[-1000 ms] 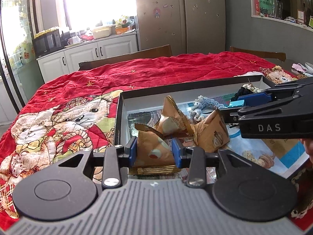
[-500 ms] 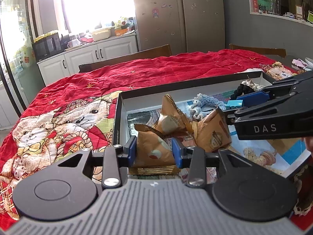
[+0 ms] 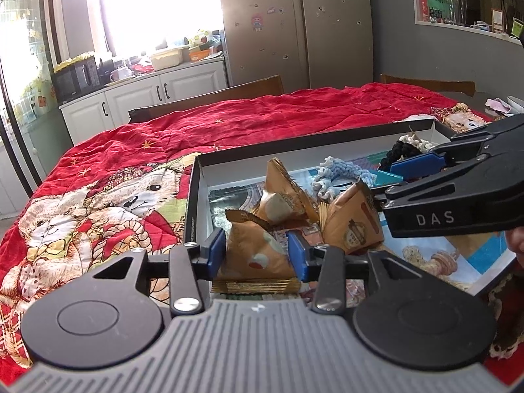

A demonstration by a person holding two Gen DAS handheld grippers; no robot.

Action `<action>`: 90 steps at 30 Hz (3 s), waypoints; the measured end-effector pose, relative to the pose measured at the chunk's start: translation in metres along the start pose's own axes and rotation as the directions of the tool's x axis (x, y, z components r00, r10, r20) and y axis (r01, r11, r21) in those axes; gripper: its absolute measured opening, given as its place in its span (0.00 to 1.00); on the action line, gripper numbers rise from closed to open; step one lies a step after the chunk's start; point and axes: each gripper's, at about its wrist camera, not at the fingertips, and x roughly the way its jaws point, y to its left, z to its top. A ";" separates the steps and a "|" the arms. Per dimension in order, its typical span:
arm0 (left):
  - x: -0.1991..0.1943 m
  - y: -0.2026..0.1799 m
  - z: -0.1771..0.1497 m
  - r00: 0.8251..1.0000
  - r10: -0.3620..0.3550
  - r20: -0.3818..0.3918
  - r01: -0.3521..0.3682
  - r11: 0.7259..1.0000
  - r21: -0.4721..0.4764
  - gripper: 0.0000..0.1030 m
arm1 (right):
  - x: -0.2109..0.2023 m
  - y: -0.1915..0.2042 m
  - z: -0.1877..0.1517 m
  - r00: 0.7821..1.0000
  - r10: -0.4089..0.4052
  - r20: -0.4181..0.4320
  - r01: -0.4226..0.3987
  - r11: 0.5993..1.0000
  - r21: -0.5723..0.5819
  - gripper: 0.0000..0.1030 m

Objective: Organize objects
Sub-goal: 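Lower the held packet and lace scrunchie further into the tray with both tools, then open the left tool to release the packet while the right tool releases the lace scrunchie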

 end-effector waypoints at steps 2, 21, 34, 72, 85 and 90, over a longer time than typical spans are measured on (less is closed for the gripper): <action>0.000 -0.001 0.000 1.000 0.003 0.001 -0.003 1.000 0.001 0.58 | -0.001 -0.001 0.000 1.000 0.005 0.004 -0.005 1.000 0.009 0.51; -0.004 -0.001 0.001 1.000 0.008 0.023 -0.008 1.000 0.000 0.64 | -0.010 0.001 -0.002 0.997 -0.016 0.074 0.016 1.000 -0.009 0.51; -0.014 -0.001 0.005 0.999 -0.002 0.050 0.002 1.000 -0.007 0.68 | -0.025 0.004 -0.001 0.994 -0.007 0.111 0.008 1.000 -0.006 0.51; -0.089 -0.016 0.023 0.981 -0.069 0.179 0.072 0.997 -0.009 0.79 | -0.144 -0.006 0.000 0.968 -0.012 0.251 0.019 0.999 -0.026 0.55; -0.127 -0.027 0.024 0.972 -0.102 0.211 0.099 0.995 0.025 0.84 | -0.192 -0.023 -0.018 0.961 -0.019 0.277 0.010 0.999 0.033 0.57; -0.137 -0.032 0.021 0.969 -0.113 0.220 0.108 0.994 0.035 0.84 | -0.211 -0.026 -0.030 0.958 -0.020 0.286 0.011 0.999 0.031 0.59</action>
